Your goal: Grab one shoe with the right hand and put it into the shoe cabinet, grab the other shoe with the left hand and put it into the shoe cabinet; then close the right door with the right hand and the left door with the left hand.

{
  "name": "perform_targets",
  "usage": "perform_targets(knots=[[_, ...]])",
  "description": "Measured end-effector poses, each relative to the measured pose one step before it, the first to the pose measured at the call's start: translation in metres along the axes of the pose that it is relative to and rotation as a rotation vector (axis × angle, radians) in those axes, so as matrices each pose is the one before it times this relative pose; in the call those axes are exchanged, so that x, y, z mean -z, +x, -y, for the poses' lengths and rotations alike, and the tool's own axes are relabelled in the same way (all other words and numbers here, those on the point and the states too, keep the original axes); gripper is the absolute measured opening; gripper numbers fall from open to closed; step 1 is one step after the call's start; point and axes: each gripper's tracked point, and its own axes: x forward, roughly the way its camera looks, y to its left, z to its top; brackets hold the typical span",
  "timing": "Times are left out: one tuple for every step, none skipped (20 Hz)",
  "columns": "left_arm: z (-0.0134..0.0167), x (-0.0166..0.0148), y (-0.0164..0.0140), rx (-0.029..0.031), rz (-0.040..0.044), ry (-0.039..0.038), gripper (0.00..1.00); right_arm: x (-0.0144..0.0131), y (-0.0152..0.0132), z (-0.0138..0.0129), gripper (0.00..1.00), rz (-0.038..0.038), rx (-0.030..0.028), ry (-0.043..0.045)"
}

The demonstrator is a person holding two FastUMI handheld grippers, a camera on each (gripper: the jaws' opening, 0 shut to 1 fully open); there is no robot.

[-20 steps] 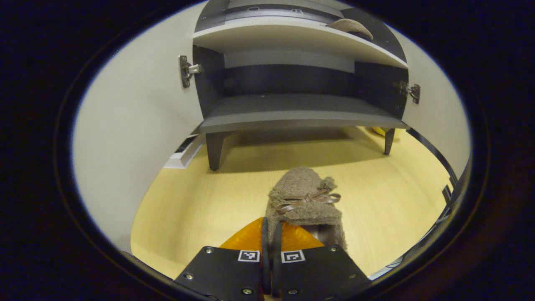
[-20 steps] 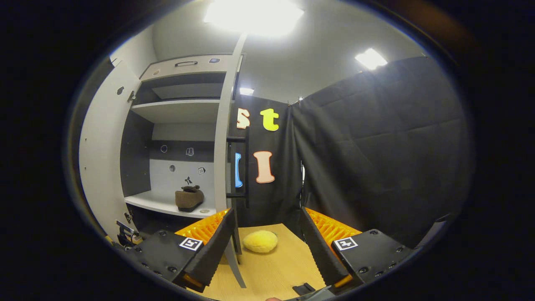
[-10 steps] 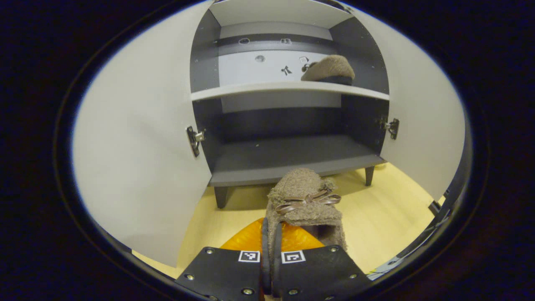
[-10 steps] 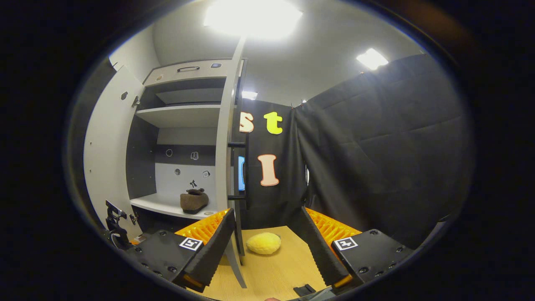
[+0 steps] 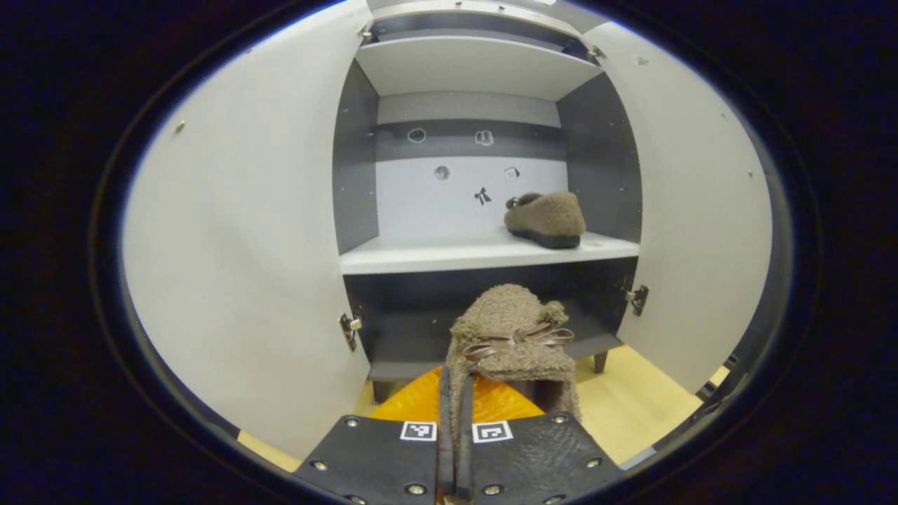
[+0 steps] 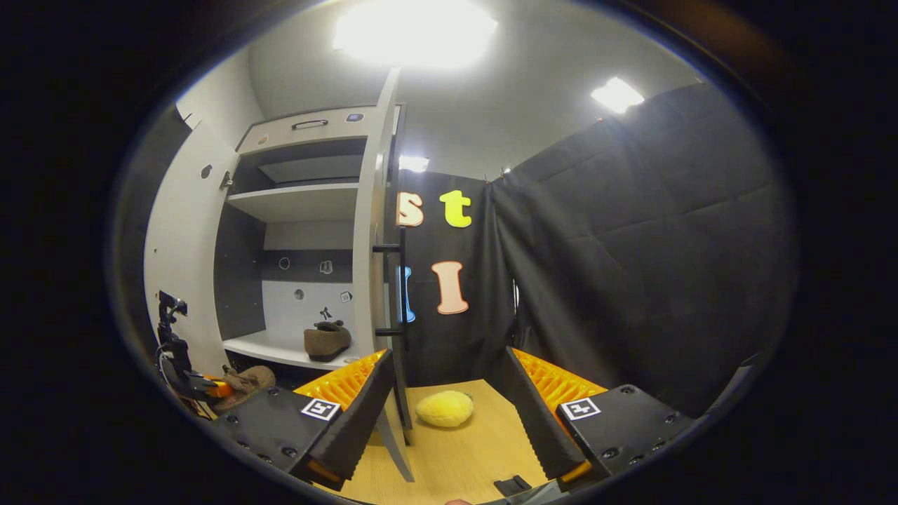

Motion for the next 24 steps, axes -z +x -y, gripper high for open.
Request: perform_targets(knots=[[0.00052,-0.01143,0.00160,-0.00244,0.01971,-0.00145,0.03,-0.00006,-0.00128,0.00268,0.98,0.00095,0.00342,0.00155],[-0.00028,-0.00892,0.00380,-0.00444,0.01660,-0.00181,0.03,-0.00143,-0.00036,0.00118,0.98,0.00125,0.00324,0.00129],[0.00092,-0.00915,0.00390,-0.00259,0.01633,-0.00157,0.03,-0.00039,-0.00099,0.00296,0.98,0.00105,0.00531,-0.00155],[-0.00031,-0.00858,0.00388,-0.00286,0.01359,-0.00215,0.03,-0.00211,-0.00125,0.00276,0.96,0.00306,0.00723,-0.00373],[-0.00041,-0.00808,0.00410,-0.00297,0.01369,-0.00382,0.06,-0.00287,-0.00083,0.00403,0.98,0.00669,0.00977,-0.00268],[-0.00020,-0.00852,0.00442,-0.00028,0.01040,-0.00392,0.03,-0.00290,-0.00132,0.00295,0.96,0.00803,0.00836,0.00027],[-0.00001,-0.00806,0.00461,-0.00010,0.00966,-0.00424,0.03,-0.00224,-0.00067,0.00217,0.96,0.00669,0.00760,0.00100],[0.00016,-0.00780,0.00462,-0.00008,0.01055,-0.00113,0.03,-0.00082,-0.00047,0.00247,0.96,0.00355,0.00752,-0.00084],[-0.00097,-0.00793,0.00559,-0.00255,0.01030,0.00087,0.03,0.00038,0.00051,0.00247,0.98,0.00036,0.00721,-0.00248],[-0.00042,-0.00666,0.00589,0.00024,0.00746,0.00367,0.03,0.00122,-0.00057,0.00112,0.98,-0.00214,0.00534,-0.00348],[-0.00103,-0.00749,0.00556,-0.00219,0.00913,0.00057,0.04,0.00129,-0.00062,0.00116,0.98,-0.00282,0.00393,-0.00426],[-0.00107,-0.00617,0.00561,-0.00136,0.00896,-0.00298,0.03,0.00096,0.00018,0.00039,0.98,-0.00211,0.00455,-0.00507],[-0.00128,-0.00655,0.00729,-0.00268,0.00589,-0.00394,0.03,0.00160,0.00065,0.00075,0.98,-0.00351,0.00450,-0.00521],[-0.00086,-0.00720,0.00651,-0.00180,0.00563,-0.00432,0.03,0.00138,0.00004,-0.00024,0.98,-0.00416,0.00327,-0.00430],[-0.00123,-0.00594,0.00769,-0.00133,0.00467,-0.00251,0.03,0.00132,0.00127,-0.00084,0.96,-0.00339,0.00279,-0.00333],[-0.00152,-0.00510,0.00735,-0.00264,0.00395,-0.00047,0.03,0.00082,0.00048,-0.00079,0.96,-0.00252,0.00432,-0.00233],[-0.00248,-0.00593,0.00853,-0.00570,0.00552,-0.00054,0.03,0.00113,0.00162,-0.00021,0.98,-0.00265,0.00397,-0.00204],[-0.00158,-0.00524,0.00868,-0.00584,0.00461,0.00083,0.03,0.00046,0.00131,-0.00002,0.98,-0.00153,0.00486,-0.00126],[-0.00222,-0.00511,0.00907,-0.00795,0.00466,-0.00108,0.03,0.00089,0.00025,-0.00054,0.98,-0.00153,0.00523,-0.00085],[-0.00242,-0.00422,0.00998,-0.00773,0.00394,-0.00430,0.03,-0.00021,0.00113,-0.00078,0.98,-0.00059,0.00558,-0.00087],[-0.00182,-0.00378,0.01042,-0.00456,-0.00101,-0.00769,0.03,0.00105,0.00174,0.00082,0.98,-0.00154,0.00678,-0.00175],[-0.00082,-0.00218,0.00994,-0.00286,-0.00256,-0.01219,0.03,0.00013,0.00116,0.00034,0.98,-0.00167,0.00697,-0.00253],[0.00000,-0.00235,0.01149,0.00252,-0.00471,-0.01105,0.03,0.00166,0.00054,0.00070,0.98,-0.00306,0.00807,-0.00222],[-0.00104,0.00016,0.01131,0.00314,-0.01235,-0.00930,0.03,0.00071,0.00032,0.00063,0.98,-0.00404,0.00835,-0.00063]])
